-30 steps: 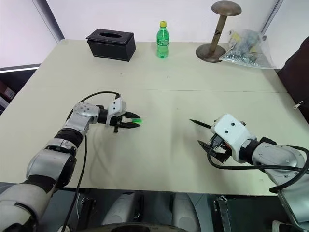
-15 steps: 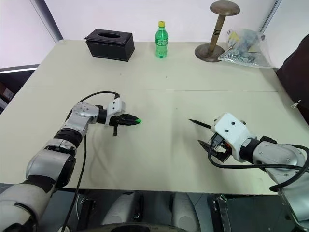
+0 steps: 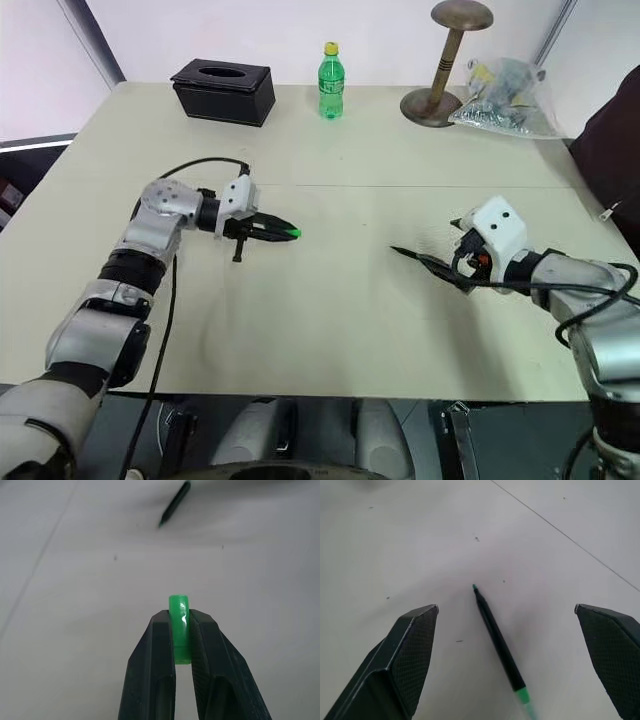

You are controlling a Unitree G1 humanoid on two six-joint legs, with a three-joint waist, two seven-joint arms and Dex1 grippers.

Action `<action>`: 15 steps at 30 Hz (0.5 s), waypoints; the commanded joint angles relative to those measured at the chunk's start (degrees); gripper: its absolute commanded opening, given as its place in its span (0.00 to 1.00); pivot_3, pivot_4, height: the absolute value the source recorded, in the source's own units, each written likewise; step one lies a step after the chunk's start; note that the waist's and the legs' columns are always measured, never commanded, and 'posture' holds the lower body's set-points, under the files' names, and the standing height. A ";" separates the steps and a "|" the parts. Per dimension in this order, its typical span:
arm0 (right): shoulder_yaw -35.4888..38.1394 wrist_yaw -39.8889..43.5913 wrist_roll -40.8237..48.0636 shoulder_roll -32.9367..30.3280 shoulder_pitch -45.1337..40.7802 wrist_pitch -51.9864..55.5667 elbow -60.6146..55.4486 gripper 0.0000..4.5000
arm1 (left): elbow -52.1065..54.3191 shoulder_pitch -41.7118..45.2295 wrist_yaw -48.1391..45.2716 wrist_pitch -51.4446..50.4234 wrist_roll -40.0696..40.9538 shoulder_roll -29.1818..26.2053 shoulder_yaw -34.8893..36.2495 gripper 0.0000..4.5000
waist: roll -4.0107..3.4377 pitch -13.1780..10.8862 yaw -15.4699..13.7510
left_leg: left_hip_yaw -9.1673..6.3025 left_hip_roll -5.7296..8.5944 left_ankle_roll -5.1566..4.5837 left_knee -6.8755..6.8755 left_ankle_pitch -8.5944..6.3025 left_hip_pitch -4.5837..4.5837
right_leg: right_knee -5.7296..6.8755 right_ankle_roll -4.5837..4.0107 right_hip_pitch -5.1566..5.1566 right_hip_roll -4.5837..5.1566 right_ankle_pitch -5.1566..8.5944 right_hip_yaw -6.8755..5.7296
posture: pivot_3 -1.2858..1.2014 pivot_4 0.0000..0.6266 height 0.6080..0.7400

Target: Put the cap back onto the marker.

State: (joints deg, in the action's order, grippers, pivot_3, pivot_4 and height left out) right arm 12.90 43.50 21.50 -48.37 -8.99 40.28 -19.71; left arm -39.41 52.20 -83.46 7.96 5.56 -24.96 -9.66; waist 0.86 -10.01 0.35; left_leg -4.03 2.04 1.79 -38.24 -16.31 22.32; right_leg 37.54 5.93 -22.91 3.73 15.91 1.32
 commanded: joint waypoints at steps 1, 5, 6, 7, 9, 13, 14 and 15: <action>-3.19 2.67 -1.51 0.11 -2.80 -4.99 6.15 1.00 | 6.37 1.85 0.34 -4.15 2.75 -1.22 1.85 0.01 | -0.01 0.00 0.28 | 0.00 0.00 0.00 0.00 0.00 0.00 | 0.00 0.00 0.00 0.00 0.00 0.00 | 0.52 0.24 1.00; -7.36 4.04 -3.97 0.78 -4.54 -8.86 11.71 1.00 | 10.11 1.78 2.00 -6.55 3.64 -2.00 2.27 0.01 | -0.02 0.00 0.58 | 0.01 0.00 0.00 0.02 0.00 0.01 | 0.00 0.00 -0.05 -0.01 0.00 0.02 | 0.52 0.24 1.00; -8.63 4.17 -5.25 0.81 -4.71 -10.21 12.97 1.00 | 11.00 1.49 2.27 -7.03 3.85 -2.25 2.27 0.01 | -0.02 0.00 0.60 | 0.01 0.00 0.00 0.02 0.00 0.01 | 0.01 0.00 -0.07 -0.01 0.00 0.03 | 0.52 0.24 1.00; -9.37 4.37 -5.76 1.06 -4.88 -11.07 13.91 1.00 | 11.80 1.16 2.60 -7.41 3.97 -2.50 2.24 0.01 | -0.03 0.00 0.58 | 0.01 0.00 0.01 0.02 0.00 0.02 | 0.01 0.00 -0.08 -0.02 0.00 0.03 | 0.52 0.24 1.00; -10.33 4.65 -6.46 1.72 -5.54 -12.54 15.81 1.00 | 13.36 0.43 3.25 -7.87 4.07 -2.91 2.14 0.01 | -0.03 0.00 0.62 | 0.02 0.00 0.01 0.02 0.00 0.03 | 0.01 0.00 -0.09 -0.01 0.00 0.04 | 0.52 0.24 1.00; -11.38 5.43 -7.43 2.55 -6.33 -14.56 19.15 1.00 | 16.33 -0.76 3.76 -9.18 4.69 -3.71 2.05 0.01 | -0.03 -0.01 0.48 | 0.03 -0.01 0.01 0.02 0.01 0.03 | 0.01 0.00 -0.10 -0.01 0.00 0.06 | 0.52 0.24 1.00; -11.74 5.73 -7.83 2.58 -6.49 -15.24 20.52 1.00 | 17.02 -0.94 3.90 -9.50 4.86 -3.89 2.05 0.01 | -0.03 -0.01 0.48 | 0.03 -0.01 0.01 0.02 0.01 0.04 | 0.01 0.00 -0.10 0.00 0.00 0.06 | 0.52 0.24 1.00; -11.94 5.91 -8.11 2.59 -6.51 -15.71 21.33 1.00 | 17.60 -1.15 4.03 -9.73 5.04 -4.08 2.03 0.01 | -0.03 -0.01 0.47 | 0.03 0.00 0.01 0.01 0.01 0.04 | 0.01 0.00 -0.11 0.00 0.00 0.06 | 0.52 0.24 1.00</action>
State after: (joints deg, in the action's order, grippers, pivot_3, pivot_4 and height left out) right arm 0.46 48.99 13.73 -45.86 -14.68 25.99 1.09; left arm -24.25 50.69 -79.76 -1.35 9.42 -28.31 -9.11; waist 0.82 -10.02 0.82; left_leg -4.00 2.04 1.80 -38.23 -16.30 22.36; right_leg 37.56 5.93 -23.02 3.73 15.91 1.38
